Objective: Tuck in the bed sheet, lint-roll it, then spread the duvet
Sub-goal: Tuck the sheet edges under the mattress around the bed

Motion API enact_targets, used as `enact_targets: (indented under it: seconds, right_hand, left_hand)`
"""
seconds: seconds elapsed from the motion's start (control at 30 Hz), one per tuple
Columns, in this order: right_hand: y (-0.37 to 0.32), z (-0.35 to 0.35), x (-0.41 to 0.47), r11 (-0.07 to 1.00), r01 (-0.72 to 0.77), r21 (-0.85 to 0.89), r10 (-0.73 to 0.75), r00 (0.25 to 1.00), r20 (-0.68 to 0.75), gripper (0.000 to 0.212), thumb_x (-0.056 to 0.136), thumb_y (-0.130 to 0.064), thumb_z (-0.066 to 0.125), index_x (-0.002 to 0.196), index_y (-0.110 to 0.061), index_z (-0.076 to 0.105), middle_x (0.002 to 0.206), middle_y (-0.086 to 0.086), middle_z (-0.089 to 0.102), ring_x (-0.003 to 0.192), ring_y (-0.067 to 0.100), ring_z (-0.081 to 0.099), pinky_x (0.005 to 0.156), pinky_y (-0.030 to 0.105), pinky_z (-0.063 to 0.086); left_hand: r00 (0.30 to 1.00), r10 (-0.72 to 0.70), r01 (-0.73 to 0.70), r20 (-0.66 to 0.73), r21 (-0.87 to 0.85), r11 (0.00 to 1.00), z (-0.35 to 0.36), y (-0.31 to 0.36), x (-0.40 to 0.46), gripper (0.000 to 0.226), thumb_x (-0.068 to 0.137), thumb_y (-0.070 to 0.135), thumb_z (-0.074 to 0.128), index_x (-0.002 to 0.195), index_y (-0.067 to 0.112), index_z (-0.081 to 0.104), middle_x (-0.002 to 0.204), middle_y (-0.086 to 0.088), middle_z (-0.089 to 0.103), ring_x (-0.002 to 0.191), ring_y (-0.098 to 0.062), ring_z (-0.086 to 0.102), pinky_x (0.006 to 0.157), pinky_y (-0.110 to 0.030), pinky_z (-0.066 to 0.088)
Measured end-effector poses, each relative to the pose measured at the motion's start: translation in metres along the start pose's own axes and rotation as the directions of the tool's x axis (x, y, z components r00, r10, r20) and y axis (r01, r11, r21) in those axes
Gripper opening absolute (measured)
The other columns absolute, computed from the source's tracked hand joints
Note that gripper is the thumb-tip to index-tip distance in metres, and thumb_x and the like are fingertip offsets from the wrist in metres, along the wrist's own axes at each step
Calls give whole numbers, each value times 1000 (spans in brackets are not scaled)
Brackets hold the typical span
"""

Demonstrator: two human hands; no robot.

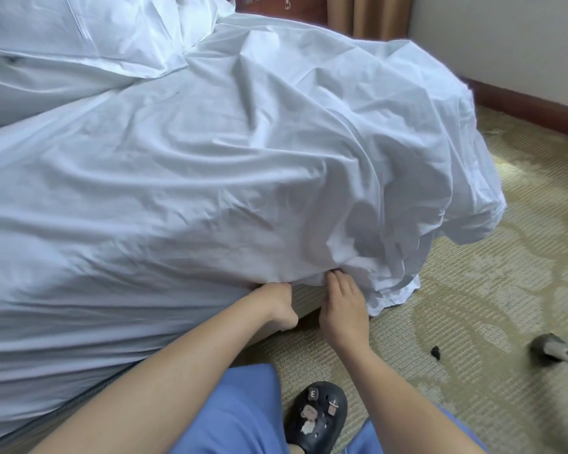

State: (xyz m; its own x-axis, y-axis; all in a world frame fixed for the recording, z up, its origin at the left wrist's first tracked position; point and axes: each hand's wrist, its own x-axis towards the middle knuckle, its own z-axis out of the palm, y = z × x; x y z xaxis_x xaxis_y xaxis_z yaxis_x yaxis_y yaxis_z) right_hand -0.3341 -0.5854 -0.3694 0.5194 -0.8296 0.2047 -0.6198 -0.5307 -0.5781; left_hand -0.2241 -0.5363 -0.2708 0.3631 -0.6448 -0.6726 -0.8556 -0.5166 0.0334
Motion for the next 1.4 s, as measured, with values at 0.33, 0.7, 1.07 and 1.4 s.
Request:
enact_targets:
  seconds: [0.33, 0.7, 1.07, 1.4]
  right_hand:
    - [18, -23, -6, 741, 614, -271, -415, 737, 534, 56, 71, -22, 36, 113, -12, 71, 118, 4, 68, 109, 19, 65, 92, 33, 50]
    - [-7, -12, 12, 805, 449, -388, -239, 844, 480, 53, 75, -23, 48, 124, -8, 63, 122, 6, 65, 118, 22, 58, 111, 36, 31]
    - [-31, -8, 64, 815, 433, -384, -188, 826, 532, 33, 96, -17, 44, 125, -19, 58, 130, 2, 57, 123, 25, 49, 103, 34, 32]
    - [13, -39, 38, 775, 567, -278, -411, 788, 459, 60, 86, -1, 47, 145, -4, 35, 147, 13, 42, 139, 28, 33, 118, 33, 11]
  left_hand:
    - [996, -42, 28, 85, 162, 986, 9, 8, 3, 102, 84, 28, 70, 150, 0, -3, 157, -18, 10, 145, -30, 14, 115, -33, 21]
    - [995, 93, -75, -41, 315, 946, 9, 2, 3, 38, 89, 7, 52, 126, 2, 45, 126, -14, 52, 115, -29, 53, 89, -34, 47]
    - [998, 66, -58, -20, 254, 966, 2, 3, 10, 60, 85, 0, 52, 140, -2, 27, 122, -16, 51, 109, -29, 54, 78, -31, 46]
    - [989, 111, -81, -100, 262, 962, 1, 9, -9, 53, 87, 3, 49, 139, 4, 41, 133, -13, 50, 119, -27, 51, 96, -36, 48]
